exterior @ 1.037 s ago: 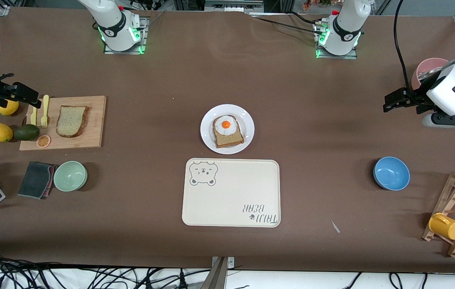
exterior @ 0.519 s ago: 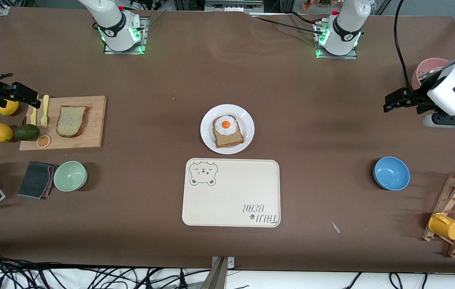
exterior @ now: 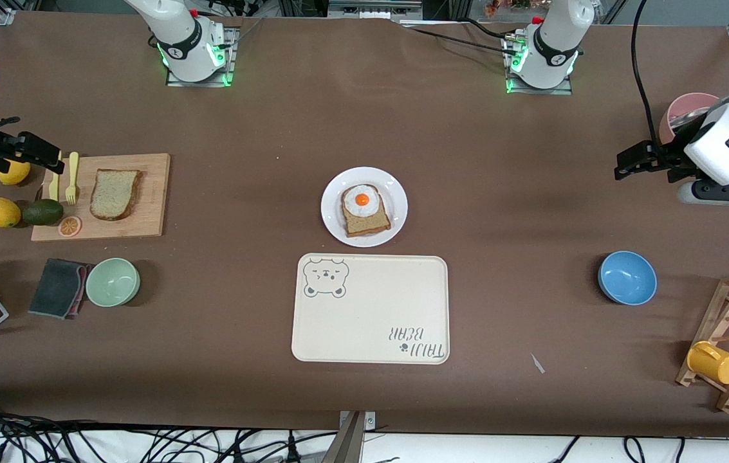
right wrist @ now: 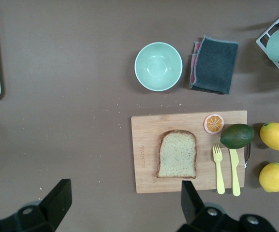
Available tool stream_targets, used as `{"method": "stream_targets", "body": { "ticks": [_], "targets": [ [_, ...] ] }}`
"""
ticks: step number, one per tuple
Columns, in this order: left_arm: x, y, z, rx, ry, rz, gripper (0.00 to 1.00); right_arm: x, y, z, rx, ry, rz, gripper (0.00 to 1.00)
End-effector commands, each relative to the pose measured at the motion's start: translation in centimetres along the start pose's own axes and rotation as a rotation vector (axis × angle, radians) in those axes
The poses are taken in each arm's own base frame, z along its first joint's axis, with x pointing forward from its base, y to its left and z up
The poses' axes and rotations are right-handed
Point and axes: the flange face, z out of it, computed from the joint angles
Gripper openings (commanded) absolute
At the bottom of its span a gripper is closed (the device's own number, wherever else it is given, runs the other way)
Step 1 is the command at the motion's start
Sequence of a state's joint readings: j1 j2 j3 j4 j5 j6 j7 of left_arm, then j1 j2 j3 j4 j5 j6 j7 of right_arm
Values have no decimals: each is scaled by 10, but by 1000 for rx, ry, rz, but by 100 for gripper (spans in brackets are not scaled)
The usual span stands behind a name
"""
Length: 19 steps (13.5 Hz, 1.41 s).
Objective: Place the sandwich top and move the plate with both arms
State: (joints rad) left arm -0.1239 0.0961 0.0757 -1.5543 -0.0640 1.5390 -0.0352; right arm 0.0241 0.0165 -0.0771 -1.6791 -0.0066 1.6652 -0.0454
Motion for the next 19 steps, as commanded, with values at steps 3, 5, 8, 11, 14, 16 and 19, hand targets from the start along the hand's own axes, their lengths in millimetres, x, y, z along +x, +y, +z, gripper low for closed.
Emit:
{"method": "stream_targets", "body": {
  "ticks": [3, 5, 8, 11, 14, 16, 19],
  "targets": [
    [-5, -1, -4, 21, 11, 0, 100, -4, 5, 4, -8, -47, -10, 100],
    [-6, -1, -4, 21, 11, 2, 100, -6, 4, 17, -20, -75, -13, 100],
    [-6, -1, -4, 21, 11, 2, 100, -2, 6, 44, -56, -130, -19, 100],
    [-5, -2, -4, 21, 11, -1, 100, 8, 3, 95, -154, -202, -42, 100],
    [-3, -2, -7, 21, 19, -1, 100, 8, -12, 154, -276, -212, -52, 100],
    [-3, -3, -7, 21, 19, -2, 100, 1, -16, 187, -290, -186, -33, 100],
    [-2, -3, -6, 22, 16, -4, 100, -21, -25, 248, -430, -121, -5, 100]
  ]
}}
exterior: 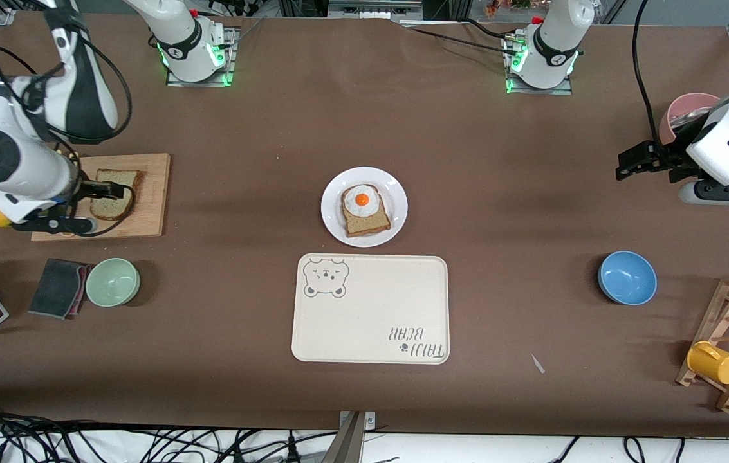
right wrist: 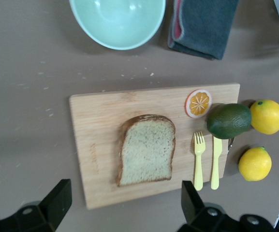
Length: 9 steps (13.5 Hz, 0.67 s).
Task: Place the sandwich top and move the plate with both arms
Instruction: 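Reach the right gripper to the bread slice on the cutting board and grasp it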
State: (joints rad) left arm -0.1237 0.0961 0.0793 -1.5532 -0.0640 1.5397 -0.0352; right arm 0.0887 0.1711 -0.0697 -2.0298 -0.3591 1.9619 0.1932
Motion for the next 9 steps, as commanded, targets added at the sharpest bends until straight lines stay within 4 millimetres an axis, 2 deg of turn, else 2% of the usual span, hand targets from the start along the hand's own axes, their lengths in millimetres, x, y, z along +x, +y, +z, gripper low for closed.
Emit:
{"method": "stream_targets", "body": {
  "ticks": [1, 5, 6, 9],
  "targets": [
    [-2, -1, -5, 22, 14, 0, 100, -21, -20, 40, -116, 80, 4, 100],
    [-2, 0, -6, 22, 15, 3, 100, -28, -46, 102, -39, 130, 14, 97],
    [-2, -1, -6, 22, 15, 0, 100, -30, -48, 112, -41, 119, 25, 89],
    [-2, -1, -6, 22, 15, 0, 100, -30, -53, 128, -55, 93, 32, 76]
  ]
}}
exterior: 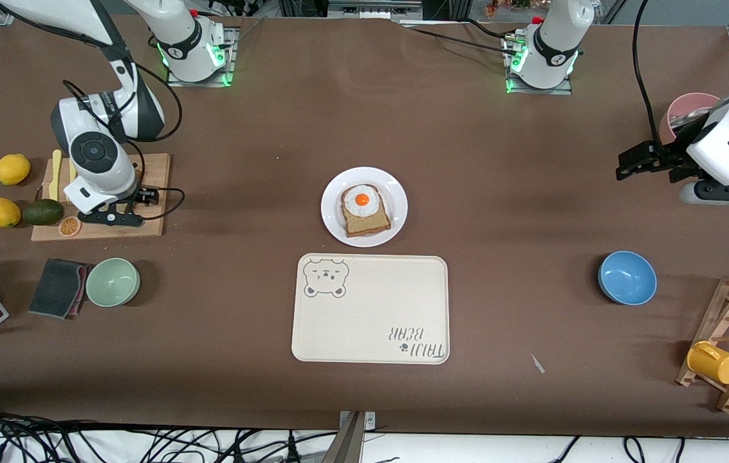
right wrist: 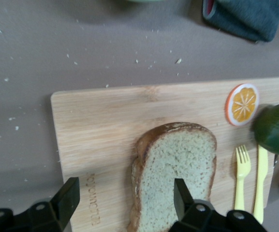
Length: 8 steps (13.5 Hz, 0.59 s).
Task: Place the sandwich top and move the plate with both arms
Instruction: 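Reach the right gripper to the bread slice on the cutting board and grasp it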
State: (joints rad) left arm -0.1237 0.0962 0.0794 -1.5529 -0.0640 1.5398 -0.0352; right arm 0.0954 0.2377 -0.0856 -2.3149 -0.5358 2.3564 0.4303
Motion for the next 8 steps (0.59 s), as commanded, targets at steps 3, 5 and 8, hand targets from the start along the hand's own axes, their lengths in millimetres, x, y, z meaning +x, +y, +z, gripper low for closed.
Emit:
{"method": "stream_targets", "body": {
  "ticks": [3, 5, 8],
  "targets": [
    [-2, 0, -6, 22, 15, 2, 100, -5, -2, 29, -25, -34, 12, 72],
    [-2, -1, -6, 22, 15, 2, 100, -6, 0, 37, -31, -52, 13, 69],
    [-2, -1, -6, 22, 15, 0, 100, -8, 1, 49, -45, -70, 17, 57]
  ]
}}
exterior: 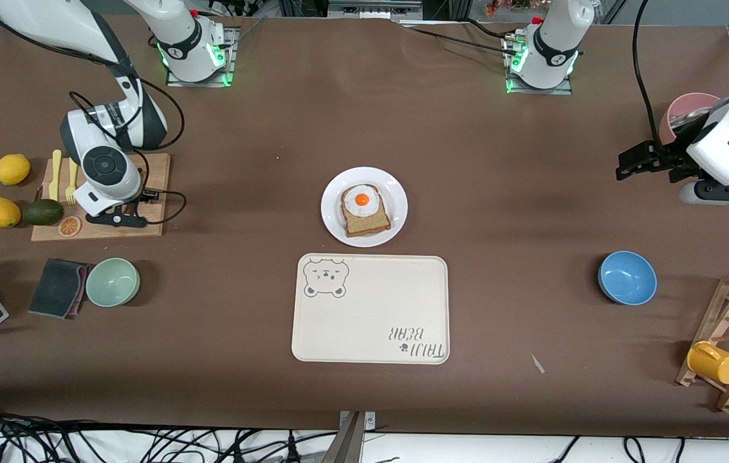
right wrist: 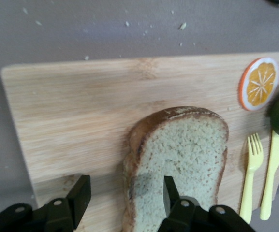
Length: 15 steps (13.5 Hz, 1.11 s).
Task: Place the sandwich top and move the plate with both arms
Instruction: 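Reach the right gripper to the bread slice on the cutting board and grasp it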
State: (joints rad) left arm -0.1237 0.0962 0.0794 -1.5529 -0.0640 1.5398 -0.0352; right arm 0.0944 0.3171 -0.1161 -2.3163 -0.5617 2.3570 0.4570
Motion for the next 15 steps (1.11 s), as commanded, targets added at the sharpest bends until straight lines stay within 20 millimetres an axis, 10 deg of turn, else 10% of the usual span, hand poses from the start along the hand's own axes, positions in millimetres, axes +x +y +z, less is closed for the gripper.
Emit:
{"method": "stream_targets", "body": {
  "ticks": [1, 8, 15],
  "targets": [
    [-2, -1, -6, 22, 15, 0, 100, -2, 0, 6, -15, 6, 9, 49],
    [-2, -1, -6, 22, 15, 0, 100, 0, 2, 12, -16, -5, 15, 0],
    [-2, -1, -5, 22, 13, 0, 100, 27, 3, -40, -112, -52, 7, 0]
  ]
}}
